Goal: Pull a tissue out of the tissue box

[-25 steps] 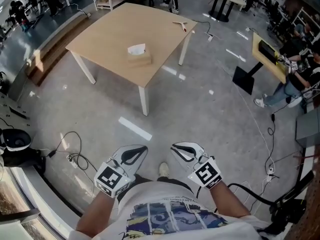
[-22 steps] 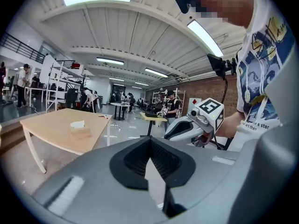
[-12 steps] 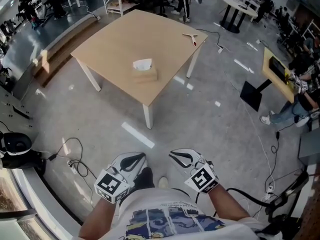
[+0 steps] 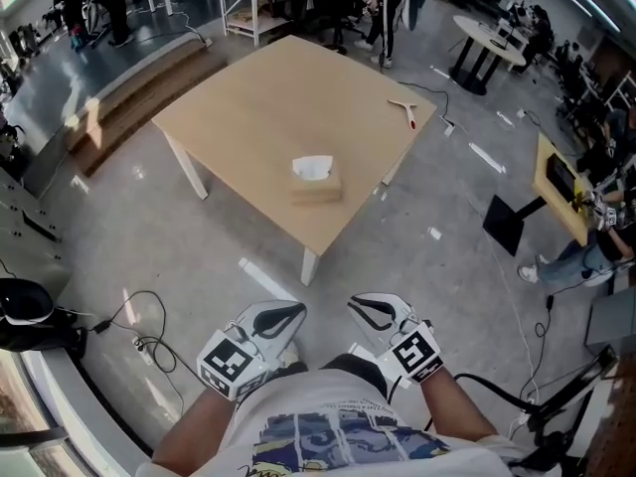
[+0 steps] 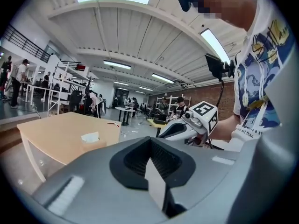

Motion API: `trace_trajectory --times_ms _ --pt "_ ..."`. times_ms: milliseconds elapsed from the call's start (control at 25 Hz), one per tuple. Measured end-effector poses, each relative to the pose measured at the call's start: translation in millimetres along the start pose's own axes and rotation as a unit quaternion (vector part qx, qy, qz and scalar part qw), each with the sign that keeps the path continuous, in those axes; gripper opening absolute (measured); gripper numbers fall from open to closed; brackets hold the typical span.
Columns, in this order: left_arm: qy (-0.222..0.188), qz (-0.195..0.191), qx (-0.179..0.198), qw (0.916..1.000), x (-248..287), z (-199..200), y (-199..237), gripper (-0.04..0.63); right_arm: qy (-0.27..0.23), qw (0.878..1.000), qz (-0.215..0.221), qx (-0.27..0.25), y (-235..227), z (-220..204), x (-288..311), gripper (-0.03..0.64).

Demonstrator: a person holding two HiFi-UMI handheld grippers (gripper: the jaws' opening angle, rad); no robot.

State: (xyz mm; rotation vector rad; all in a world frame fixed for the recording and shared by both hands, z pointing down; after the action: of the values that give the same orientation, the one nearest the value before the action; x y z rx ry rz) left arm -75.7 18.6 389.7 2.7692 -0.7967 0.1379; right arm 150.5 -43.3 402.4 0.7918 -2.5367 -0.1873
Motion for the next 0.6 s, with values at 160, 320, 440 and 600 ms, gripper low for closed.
trace_trajectory --times_ms 160,320,440,600 --pt "0.002 0.004 -0.003 1.0000 -12 4 32 0.005 -0.003 1.000 0.003 -0.004 -10 14 41 0.021" --pt "0.008 0.024 -0.004 0.9997 -17 1 56 0.005 -0.004 1.000 0.014 -0.017 -30 15 75 0.021" --pt "0.013 0.039 0.000 0.9991 -16 3 73 0.005 -0.003 1.000 0.019 -0.016 -53 13 101 0.021" --pt "0.006 0.063 -0.018 0.9978 -3 7 97 0.005 0.002 0.999 0.033 -0.026 -99 10 139 0.033"
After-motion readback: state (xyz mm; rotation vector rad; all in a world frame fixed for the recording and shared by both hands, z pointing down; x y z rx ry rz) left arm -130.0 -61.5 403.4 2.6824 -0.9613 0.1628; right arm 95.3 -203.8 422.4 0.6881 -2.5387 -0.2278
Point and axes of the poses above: the fingertips, and each gripper's own axes: x forward along the fingers, y to its left, z out of its top, the point moved 10 cm from there along -x, backward along the fingers, and after that the axes turned 15 degrees about -z, right-handed, at the moved point
